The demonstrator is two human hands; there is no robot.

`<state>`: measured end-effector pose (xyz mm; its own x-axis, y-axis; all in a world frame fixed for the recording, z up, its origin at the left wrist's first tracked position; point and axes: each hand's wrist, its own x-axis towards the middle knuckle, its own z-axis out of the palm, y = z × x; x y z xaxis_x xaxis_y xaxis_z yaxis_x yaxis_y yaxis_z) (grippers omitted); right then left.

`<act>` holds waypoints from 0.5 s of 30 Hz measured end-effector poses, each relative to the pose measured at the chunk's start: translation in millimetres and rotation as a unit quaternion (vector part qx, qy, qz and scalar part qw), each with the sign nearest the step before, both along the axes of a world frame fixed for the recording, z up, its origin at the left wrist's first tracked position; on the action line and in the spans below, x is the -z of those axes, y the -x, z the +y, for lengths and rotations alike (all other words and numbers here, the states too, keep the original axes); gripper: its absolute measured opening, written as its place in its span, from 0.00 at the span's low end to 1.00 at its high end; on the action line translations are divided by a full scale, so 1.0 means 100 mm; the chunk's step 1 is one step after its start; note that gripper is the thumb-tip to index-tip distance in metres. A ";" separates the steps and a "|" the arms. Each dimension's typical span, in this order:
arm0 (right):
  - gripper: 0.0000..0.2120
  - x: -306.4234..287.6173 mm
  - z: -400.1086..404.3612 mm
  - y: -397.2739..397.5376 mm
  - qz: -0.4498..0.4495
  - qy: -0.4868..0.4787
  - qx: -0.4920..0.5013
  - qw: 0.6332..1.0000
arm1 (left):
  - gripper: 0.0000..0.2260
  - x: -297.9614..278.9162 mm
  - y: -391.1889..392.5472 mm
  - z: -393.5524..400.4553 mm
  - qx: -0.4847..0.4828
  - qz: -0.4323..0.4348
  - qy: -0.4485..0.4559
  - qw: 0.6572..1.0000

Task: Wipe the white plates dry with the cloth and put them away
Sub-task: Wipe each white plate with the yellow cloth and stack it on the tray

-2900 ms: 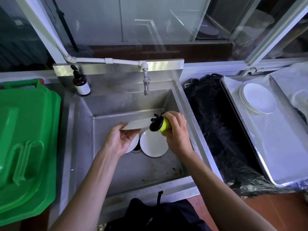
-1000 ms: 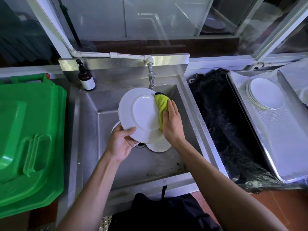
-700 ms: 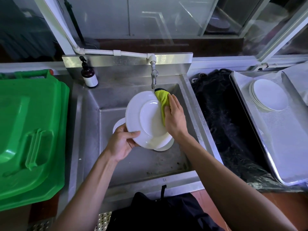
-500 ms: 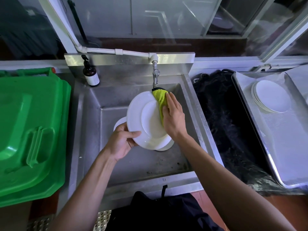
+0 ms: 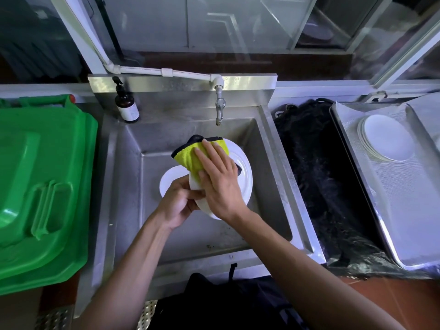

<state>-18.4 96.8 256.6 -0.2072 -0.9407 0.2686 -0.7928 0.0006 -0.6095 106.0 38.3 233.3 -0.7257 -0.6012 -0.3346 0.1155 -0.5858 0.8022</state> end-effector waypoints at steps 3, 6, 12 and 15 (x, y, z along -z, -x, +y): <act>0.23 0.00 0.04 0.03 0.032 0.005 -0.032 0.999 | 0.15 0.00 -0.02 0.00 0.001 -0.003 -0.004 1.000; 0.22 -0.03 0.02 0.16 0.069 0.005 -0.064 0.996 | 0.13 -0.01 -0.01 0.00 0.013 -0.010 0.000 1.000; 0.21 -0.06 -0.14 0.39 0.088 0.013 -0.046 0.995 | 0.14 -0.03 0.02 0.00 0.018 -0.016 0.010 1.000; 0.21 0.00 -0.19 0.46 0.067 0.006 0.008 0.998 | 0.16 0.00 0.04 0.02 0.010 -0.022 0.009 1.000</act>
<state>-64.6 78.2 256.7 -0.1840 -0.9342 0.3056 -0.8671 0.0078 -0.4982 102.2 40.6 233.6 -0.7229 -0.5924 -0.3557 0.0674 -0.5728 0.8169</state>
